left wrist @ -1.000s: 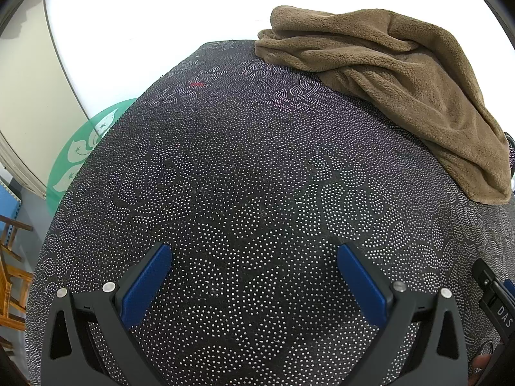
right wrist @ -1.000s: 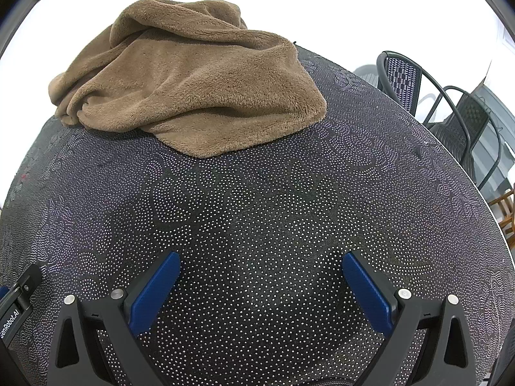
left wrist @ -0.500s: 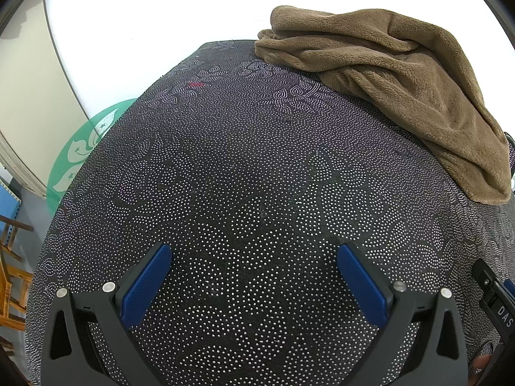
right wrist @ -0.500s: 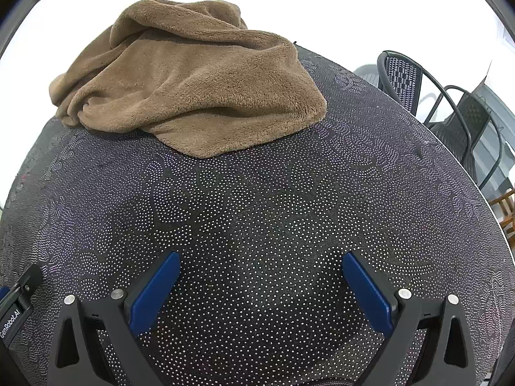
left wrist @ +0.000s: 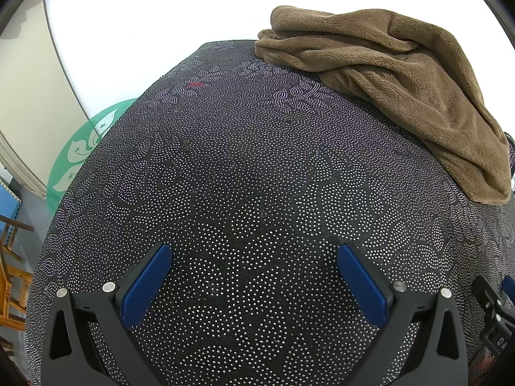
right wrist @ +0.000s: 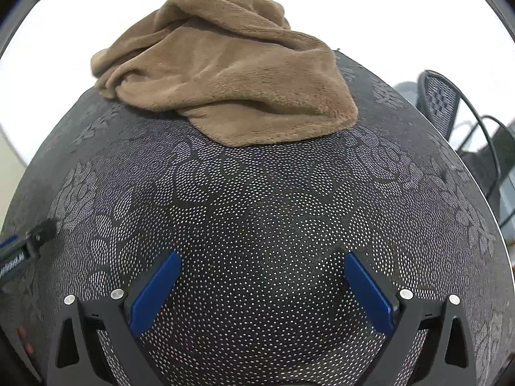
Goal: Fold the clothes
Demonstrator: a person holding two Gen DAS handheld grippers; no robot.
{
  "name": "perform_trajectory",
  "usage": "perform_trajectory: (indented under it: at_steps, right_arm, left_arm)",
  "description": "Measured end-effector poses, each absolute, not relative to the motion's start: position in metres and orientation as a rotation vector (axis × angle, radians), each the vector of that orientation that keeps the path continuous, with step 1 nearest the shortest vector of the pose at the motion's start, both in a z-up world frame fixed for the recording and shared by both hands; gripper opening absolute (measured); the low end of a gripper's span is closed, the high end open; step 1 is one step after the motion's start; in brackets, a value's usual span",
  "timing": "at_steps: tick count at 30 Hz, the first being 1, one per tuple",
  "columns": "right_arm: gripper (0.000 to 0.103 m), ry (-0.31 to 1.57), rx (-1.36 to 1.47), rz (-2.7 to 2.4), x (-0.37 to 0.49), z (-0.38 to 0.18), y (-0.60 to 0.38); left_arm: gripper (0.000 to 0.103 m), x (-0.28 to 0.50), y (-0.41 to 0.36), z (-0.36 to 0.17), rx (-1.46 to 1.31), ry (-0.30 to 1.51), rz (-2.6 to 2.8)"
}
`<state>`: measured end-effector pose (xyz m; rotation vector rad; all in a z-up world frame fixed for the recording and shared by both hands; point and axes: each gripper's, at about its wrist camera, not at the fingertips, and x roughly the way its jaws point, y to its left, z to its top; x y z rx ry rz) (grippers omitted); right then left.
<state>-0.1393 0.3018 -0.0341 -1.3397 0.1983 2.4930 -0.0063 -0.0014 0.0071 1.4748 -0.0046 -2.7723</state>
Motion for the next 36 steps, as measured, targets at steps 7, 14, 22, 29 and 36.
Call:
perform_trajectory:
  at_steps: [7,14,22,29,36]
  right_arm:
    - [0.103,0.158,-1.365,2.546,-0.146,-0.034,0.324]
    - [0.103,0.159,-1.367,2.554,-0.153,-0.034,0.348]
    - [0.103,0.067,-1.438,2.682,-0.152,-0.034,0.382]
    - [0.103,0.010,-1.468,2.742,-0.130,-0.041,0.392]
    - [0.103,-0.047,-1.494,2.798,-0.110,-0.047,0.403]
  left_arm:
    - [0.103,-0.008,-0.001,0.006,1.474,-0.008,-2.770]
    - [0.103,-0.008,-0.001,0.008,1.522,0.013,-2.745]
    - [0.103,-0.019,-0.022,0.017,1.611,0.255,-2.728]
    - [0.103,-0.013,-0.011,0.017,1.597,0.146,-2.732]
    - [0.103,0.005,-0.015,0.020,1.517,0.122,-2.838]
